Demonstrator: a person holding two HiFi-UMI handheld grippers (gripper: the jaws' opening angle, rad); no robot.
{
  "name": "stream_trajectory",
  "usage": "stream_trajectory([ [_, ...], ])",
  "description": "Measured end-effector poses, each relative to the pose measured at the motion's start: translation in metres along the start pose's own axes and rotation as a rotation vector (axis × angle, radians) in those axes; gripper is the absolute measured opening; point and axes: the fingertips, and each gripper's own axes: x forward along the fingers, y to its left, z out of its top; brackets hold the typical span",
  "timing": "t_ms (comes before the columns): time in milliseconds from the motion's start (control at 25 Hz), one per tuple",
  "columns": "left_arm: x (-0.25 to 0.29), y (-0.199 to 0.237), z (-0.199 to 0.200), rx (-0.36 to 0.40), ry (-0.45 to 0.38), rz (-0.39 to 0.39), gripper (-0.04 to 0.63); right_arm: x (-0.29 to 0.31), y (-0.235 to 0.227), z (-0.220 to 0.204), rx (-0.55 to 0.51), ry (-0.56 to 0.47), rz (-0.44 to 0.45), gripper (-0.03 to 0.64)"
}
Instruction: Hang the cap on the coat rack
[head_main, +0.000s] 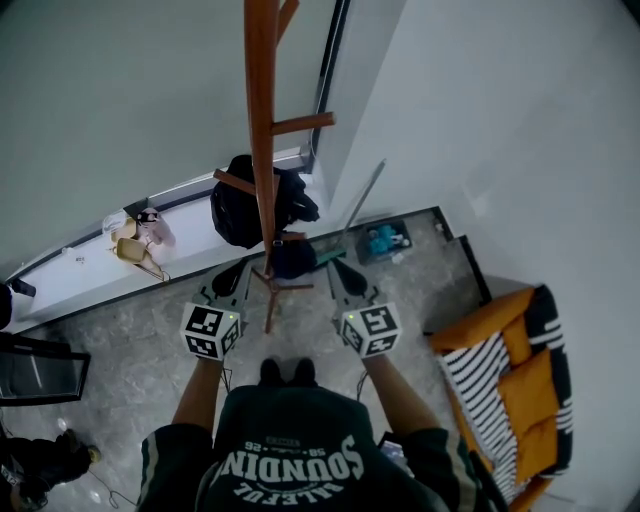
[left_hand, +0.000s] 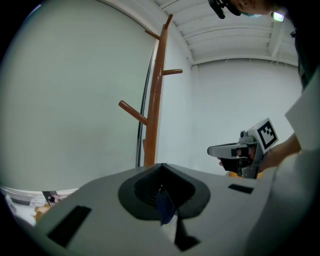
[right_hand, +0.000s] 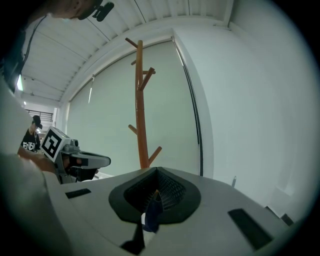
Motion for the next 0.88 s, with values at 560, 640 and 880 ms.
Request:
stream_trajectory([
  [560,0.007,-0.012,-0.005,0.004,0.012,-0.011,0.0,-0.007,-0.005,-0.013,-0.006,0.022,0.02,-0.002],
  [640,0.006,-0.011,-0.008,0.0,0.015,-0.011,0.0,-0.006,-0.004,-0.015,-0.005,0.023,0.023,-0.002],
  [880,0.009,-0.006,-0.01,-0.008,0.022,-0.008,0.0,-0.001,-0.007,-0.018,0.009,0.036,0.018,-0.002],
])
